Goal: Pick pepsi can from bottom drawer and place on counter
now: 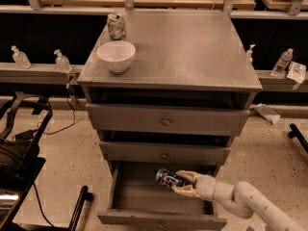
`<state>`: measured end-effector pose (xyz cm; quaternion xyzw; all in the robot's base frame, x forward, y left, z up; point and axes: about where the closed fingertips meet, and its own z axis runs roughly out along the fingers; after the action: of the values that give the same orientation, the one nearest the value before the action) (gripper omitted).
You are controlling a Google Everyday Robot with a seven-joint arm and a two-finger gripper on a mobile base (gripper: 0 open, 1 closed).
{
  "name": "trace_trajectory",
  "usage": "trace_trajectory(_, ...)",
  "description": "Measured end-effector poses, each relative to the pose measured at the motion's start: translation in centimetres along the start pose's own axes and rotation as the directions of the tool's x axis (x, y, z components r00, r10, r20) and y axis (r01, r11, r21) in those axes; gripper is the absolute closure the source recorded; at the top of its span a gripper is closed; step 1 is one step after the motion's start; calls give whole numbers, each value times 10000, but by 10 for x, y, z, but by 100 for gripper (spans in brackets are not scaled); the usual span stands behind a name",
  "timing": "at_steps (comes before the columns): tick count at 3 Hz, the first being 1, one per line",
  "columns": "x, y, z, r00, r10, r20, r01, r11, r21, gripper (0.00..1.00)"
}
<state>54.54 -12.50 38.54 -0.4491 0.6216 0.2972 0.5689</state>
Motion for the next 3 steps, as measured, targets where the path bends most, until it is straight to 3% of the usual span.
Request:
trace_trajectory(1, -64, -20, -25, 9952, -960, 199, 963, 9952, -152, 100)
trace_trajectory(2, -95, -32, -36, 9831, -1766, 491, 1772, 9841, -96, 100)
trace_trajectory(3, -96, -32, -36, 9830, -1764, 513, 1772, 9841, -118, 100)
